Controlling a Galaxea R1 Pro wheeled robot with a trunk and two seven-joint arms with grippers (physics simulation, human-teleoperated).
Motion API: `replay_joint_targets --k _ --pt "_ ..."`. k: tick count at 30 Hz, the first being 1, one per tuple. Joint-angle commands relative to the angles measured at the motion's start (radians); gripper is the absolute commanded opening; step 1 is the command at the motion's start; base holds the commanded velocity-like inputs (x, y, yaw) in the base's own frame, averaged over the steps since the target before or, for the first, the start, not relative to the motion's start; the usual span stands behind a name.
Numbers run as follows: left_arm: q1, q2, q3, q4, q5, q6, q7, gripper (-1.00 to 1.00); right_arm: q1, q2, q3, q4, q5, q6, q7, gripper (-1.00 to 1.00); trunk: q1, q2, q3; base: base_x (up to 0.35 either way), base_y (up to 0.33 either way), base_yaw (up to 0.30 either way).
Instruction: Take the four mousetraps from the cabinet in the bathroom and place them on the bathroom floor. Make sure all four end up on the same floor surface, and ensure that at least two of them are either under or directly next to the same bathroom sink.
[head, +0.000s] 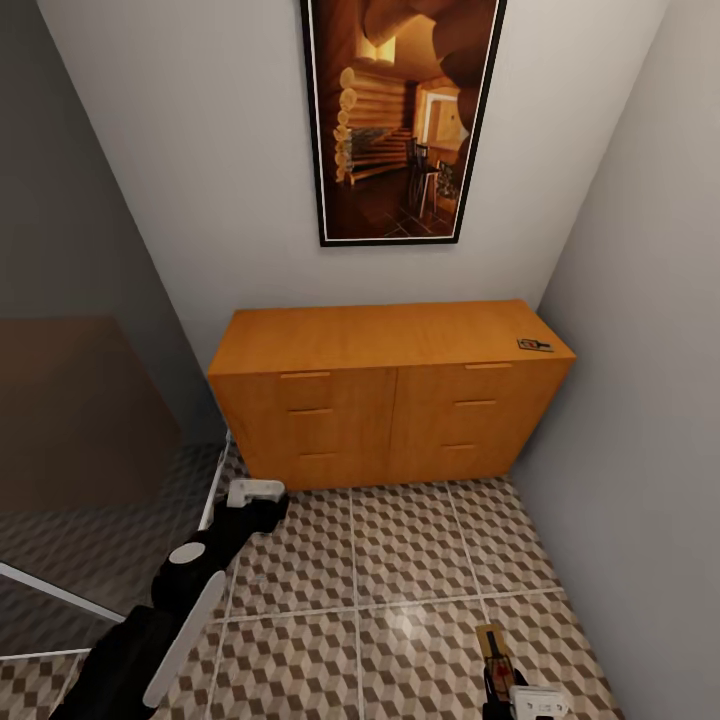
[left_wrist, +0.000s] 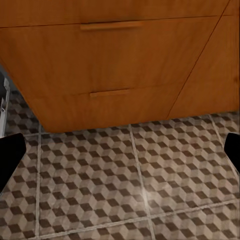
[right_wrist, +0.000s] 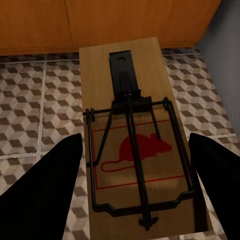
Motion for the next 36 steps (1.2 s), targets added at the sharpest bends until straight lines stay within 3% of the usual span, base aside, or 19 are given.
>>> replay_joint_targets --k 1,7,13,15,18,20,25,29,36 --pt "-0.001 -0.001 -0.001 -0.012 0.01 0.016 0.01 1.0 -0.001 0.0 0.008 0.001 -0.004 -0.003 -0.005 -1.0 0.001 -0.002 -0.002 0.0 0.0 0.0" --pt "-0.005 -0.029 0.027 -0.046 0.009 0.095 0.01 1.0 -0.001 0.001 0.008 0.0 -0.004 -0.002 -0.005 -1.0 0.001 -0.002 -0.002 0.0 0.0 0.0" --pt "-0.018 -0.06 0.036 -0.052 0.009 0.122 0.011 1.0 -0.001 0.0 0.007 0.0 -0.004 -0.002 -0.005 -1.0 0.001 -0.002 -0.002 0.0 0.0 0.0" --pt "-0.053 -0.085 0.037 -0.053 0.008 0.166 0.015 1.0 -0.001 -0.001 0.007 0.0 -0.004 -0.002 -0.005 -1.0 0.001 -0.002 -0.002 0.0 0.0 0.0" --pt "-0.11 -0.102 0.038 -0.053 0.007 0.249 0.034 1.0 -0.001 -0.001 0.007 0.0 -0.004 -0.002 -0.005 -1.0 0.001 -0.002 -0.002 0.0 0.0 0.0" --pt "-0.16 -0.108 0.039 -0.054 0.007 0.313 0.057 1.0 -0.001 -0.001 0.007 0.0 -0.004 -0.002 -0.005 -1.0 0.001 -0.002 -0.002 0.0 0.0 0.0" --pt "-0.274 -0.12 0.04 -0.054 0.008 0.399 0.096 1.0 -0.001 -0.001 0.007 0.0 -0.004 -0.002 -0.004 -1.0 0.001 -0.002 -0.002 0.0 0.0 0.0" --pt "-0.356 -0.14 0.04 -0.053 0.007 0.456 0.108 1.0 -0.001 -0.001 0.007 0.0 -0.004 -0.002 -0.005 -1.0 0.001 -0.002 -0.002 0.0 0.0 0.0" --pt "-0.478 -0.166 0.041 -0.049 -0.002 0.493 0.113 1.0 -0.001 -0.002 0.007 0.001 -0.004 -0.002 -0.005 -1.0 0.001 -0.002 -0.002 0.0 0.0 0.0"
